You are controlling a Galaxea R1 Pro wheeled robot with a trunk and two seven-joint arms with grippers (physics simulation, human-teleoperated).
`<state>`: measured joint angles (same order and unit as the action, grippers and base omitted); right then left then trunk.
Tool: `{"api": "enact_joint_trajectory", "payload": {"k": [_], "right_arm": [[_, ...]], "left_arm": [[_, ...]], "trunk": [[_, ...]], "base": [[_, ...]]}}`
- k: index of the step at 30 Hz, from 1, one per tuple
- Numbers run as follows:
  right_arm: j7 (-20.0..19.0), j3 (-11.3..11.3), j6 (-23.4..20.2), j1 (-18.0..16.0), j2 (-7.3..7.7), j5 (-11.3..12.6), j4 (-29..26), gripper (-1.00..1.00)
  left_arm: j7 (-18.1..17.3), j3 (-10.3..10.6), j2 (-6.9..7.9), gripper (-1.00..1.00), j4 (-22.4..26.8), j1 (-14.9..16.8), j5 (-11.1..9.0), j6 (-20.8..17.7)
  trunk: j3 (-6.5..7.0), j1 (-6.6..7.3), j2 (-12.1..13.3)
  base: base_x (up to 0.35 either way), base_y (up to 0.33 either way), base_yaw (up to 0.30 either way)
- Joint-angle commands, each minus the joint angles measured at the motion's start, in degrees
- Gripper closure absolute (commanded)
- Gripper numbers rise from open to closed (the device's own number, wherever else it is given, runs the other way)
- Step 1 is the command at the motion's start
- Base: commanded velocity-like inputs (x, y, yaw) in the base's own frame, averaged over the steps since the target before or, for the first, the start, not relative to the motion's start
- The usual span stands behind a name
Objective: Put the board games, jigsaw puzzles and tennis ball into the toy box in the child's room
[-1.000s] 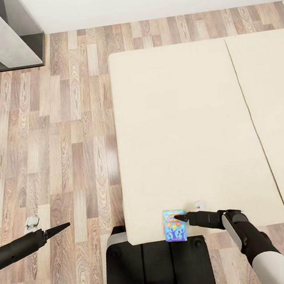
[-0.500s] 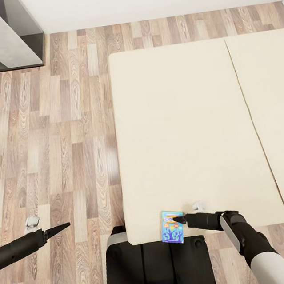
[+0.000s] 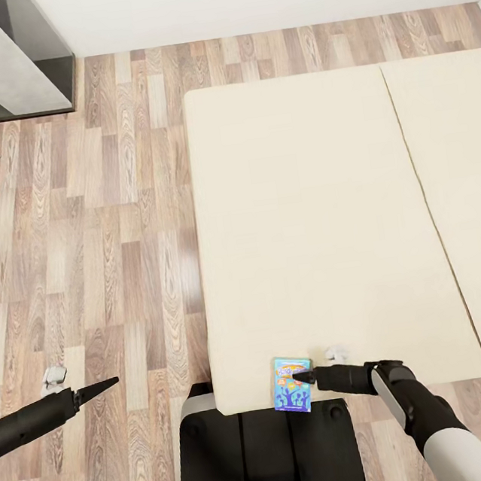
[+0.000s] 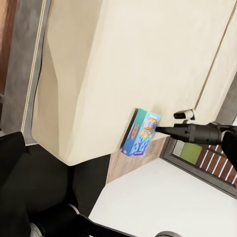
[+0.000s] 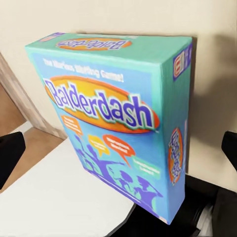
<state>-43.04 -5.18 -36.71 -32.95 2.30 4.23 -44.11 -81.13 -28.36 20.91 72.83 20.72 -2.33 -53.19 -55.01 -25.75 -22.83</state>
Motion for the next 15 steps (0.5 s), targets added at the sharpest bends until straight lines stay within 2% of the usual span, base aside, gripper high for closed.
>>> {"api": "enact_joint_trajectory", "payload": {"k": [1, 8, 15], "right_arm": [[0.0, 0.1, -0.5, 0.0, -0.01, 0.4, 0.2, -1.0], [0.1, 2.1, 0.0, 0.0, -0.01, 0.4, 2.1, -1.0], [0.3, 2.9, 0.3, 0.0, -0.07, 0.4, 2.9, -1.0]], "left_arm": [[-0.2, 0.0, 0.01, -1.0, 0.0, 0.0, 0.0, -0.6], [-0.2, 0.0, 0.01, -1.0, 0.0, 0.0, 0.0, -0.6], [-0.2, 0.0, 0.01, -1.0, 0.0, 0.0, 0.0, -0.6]], "trunk": [[-0.05, -0.03, -0.1], [-0.05, -0.03, -0.1], [-0.05, -0.03, -0.1]], "base": [[0.0, 0.0, 0.0], [0.0, 0.0, 0.0], [0.0, 0.0, 0.0]]}}
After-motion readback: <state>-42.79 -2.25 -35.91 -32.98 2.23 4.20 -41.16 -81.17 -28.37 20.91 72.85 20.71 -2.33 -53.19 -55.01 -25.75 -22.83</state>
